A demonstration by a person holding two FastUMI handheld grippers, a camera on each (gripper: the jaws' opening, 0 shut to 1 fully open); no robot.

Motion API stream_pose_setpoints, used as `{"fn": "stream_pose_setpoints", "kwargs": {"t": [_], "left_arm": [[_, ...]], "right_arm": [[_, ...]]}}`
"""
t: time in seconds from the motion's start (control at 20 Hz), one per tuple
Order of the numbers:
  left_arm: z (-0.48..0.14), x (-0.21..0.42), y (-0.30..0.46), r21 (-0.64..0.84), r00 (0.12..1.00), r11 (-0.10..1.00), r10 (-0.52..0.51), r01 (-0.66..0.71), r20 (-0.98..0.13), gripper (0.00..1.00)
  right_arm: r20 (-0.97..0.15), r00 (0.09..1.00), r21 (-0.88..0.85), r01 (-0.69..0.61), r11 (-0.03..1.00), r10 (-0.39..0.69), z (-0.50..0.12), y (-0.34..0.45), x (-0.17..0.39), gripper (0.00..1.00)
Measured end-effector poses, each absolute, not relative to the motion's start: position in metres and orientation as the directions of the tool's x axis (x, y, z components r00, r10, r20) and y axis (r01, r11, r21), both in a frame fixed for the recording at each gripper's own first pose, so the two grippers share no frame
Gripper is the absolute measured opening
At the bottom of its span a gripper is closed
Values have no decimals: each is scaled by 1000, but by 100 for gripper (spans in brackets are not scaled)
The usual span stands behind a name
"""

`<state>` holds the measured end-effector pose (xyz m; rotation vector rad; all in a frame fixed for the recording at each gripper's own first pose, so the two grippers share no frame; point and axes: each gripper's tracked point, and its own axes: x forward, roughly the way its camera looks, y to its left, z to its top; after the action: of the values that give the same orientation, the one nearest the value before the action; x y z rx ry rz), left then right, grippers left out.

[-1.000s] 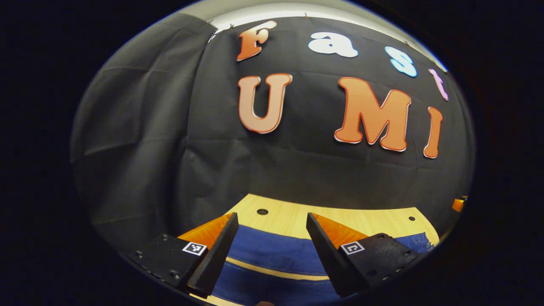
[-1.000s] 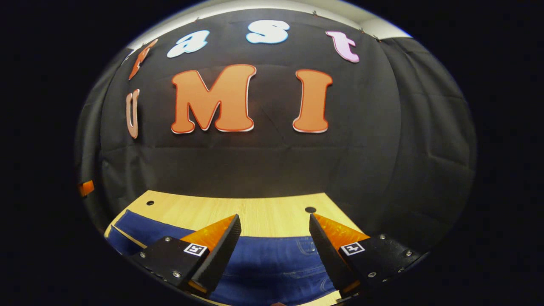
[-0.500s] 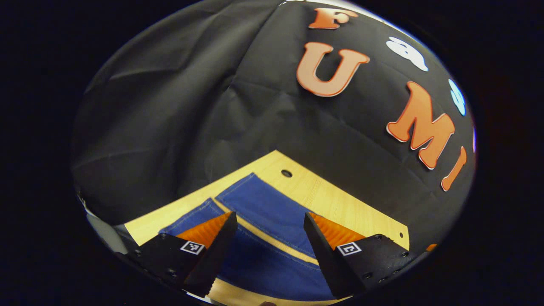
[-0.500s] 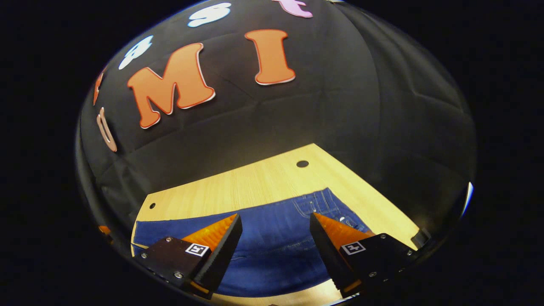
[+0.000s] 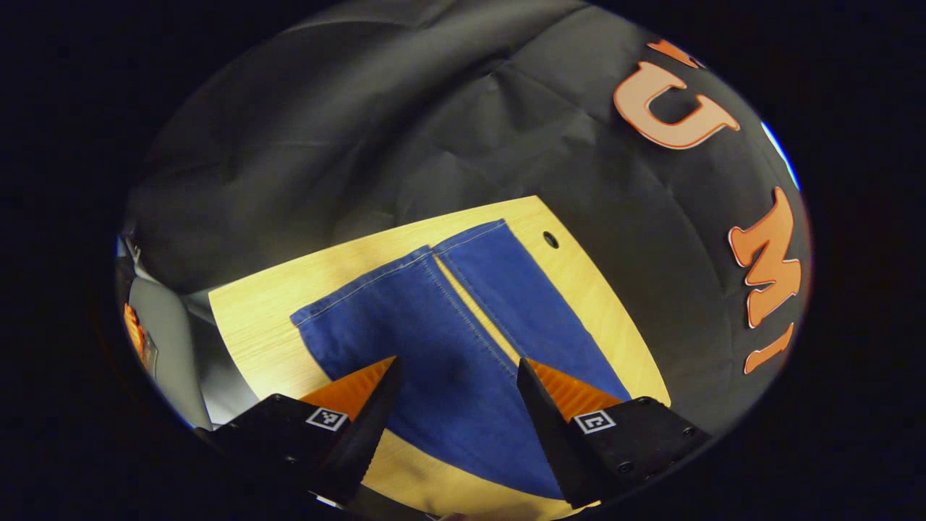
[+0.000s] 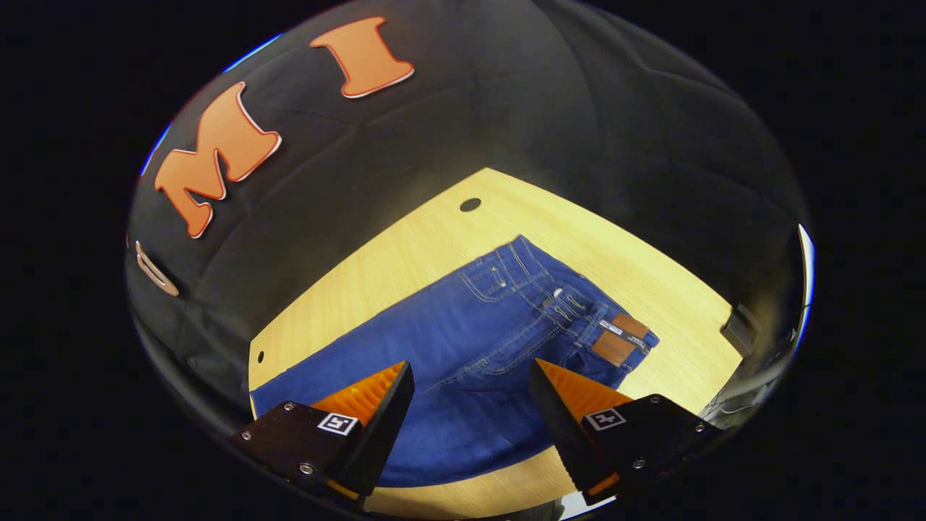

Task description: Grasp the waist and the cuffs of the jeans and fold them to make the two legs overlap; first hold the waist and fold one-third of the jeans toward the cuffs, then hold the cuffs and fold the remaining one-third in the same direction to finish folding.

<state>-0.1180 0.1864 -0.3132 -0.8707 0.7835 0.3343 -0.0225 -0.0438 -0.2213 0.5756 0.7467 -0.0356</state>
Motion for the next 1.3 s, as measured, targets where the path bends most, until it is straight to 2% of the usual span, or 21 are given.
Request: {"fn": "stream_pose_setpoints", "kwargs": {"t": [0.35, 0.65, 0.9, 1.05, 1.15, 1.2, 1.3], "left_arm": [[-356, -156, 194, -578, 601, 468, -118, -668, -790, 98], [-375, -162, 201, -587, 578, 387, -152, -712, -802, 98], [-377, -136, 205, -640, 639, 400, -156, -656, -753, 95], [-373, -115, 207, -719, 718, 368, -169, -590, -675, 94], [-376, -102, 208, -754, 749, 328, -173, -569, -640, 90], [-377, -99, 210, -774, 765, 309, -180, -553, -618, 81], [-377, -100, 212, -802, 790, 285, -187, -525, -584, 78]], "right_arm": [[-735, 652, 500, 335, 798, 186, -262, -57, -33, 98], [-768, 614, 497, 393, 774, 181, -279, -70, -37, 98], [-775, 601, 517, 424, 744, 196, -289, -76, -40, 98], [-772, 596, 550, 455, 700, 219, -296, -82, -43, 98], [-767, 595, 576, 472, 667, 241, -301, -86, -45, 98], [-765, 595, 584, 481, 654, 246, -304, -90, -46, 98], [-763, 595, 597, 501, 626, 253, -310, -98, -49, 97]]}}
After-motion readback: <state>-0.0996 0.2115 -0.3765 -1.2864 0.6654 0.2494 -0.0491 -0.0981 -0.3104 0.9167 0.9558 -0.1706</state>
